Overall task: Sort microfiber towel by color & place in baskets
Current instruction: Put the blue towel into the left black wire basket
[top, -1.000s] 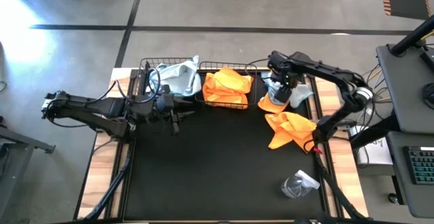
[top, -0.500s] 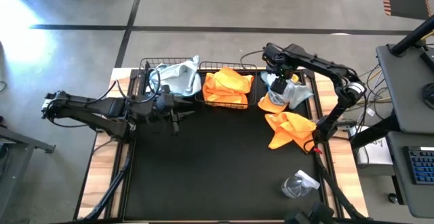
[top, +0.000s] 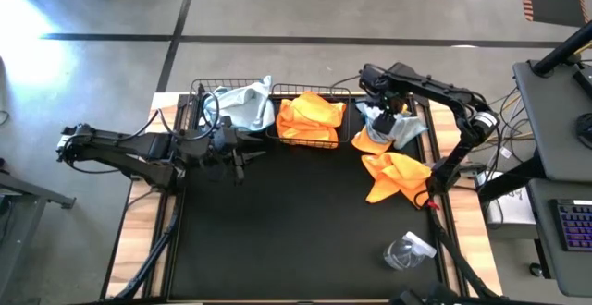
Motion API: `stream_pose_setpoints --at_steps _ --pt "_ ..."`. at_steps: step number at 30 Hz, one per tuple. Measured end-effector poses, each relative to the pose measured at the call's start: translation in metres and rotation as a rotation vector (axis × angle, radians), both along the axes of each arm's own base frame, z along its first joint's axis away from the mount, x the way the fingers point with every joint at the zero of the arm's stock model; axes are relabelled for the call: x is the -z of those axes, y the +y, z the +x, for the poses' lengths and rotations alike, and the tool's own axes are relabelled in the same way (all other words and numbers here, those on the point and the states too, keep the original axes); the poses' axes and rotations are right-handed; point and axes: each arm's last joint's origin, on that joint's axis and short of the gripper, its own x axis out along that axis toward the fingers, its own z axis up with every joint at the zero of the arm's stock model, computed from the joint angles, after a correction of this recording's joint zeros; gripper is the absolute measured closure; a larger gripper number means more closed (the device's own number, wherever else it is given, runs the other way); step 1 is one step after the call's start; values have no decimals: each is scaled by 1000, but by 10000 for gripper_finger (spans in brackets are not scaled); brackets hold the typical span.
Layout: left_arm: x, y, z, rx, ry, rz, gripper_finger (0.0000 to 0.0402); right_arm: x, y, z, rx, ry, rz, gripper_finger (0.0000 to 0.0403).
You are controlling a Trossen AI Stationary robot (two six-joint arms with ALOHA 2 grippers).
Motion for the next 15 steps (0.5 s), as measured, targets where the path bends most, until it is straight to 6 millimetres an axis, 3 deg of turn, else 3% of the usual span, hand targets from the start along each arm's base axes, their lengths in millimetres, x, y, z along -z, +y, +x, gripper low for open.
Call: stream_pose_setpoints --at_steps 15 --pt "1 0 0 -2 8 -6 243 12 9 -8 57 64 59 202"
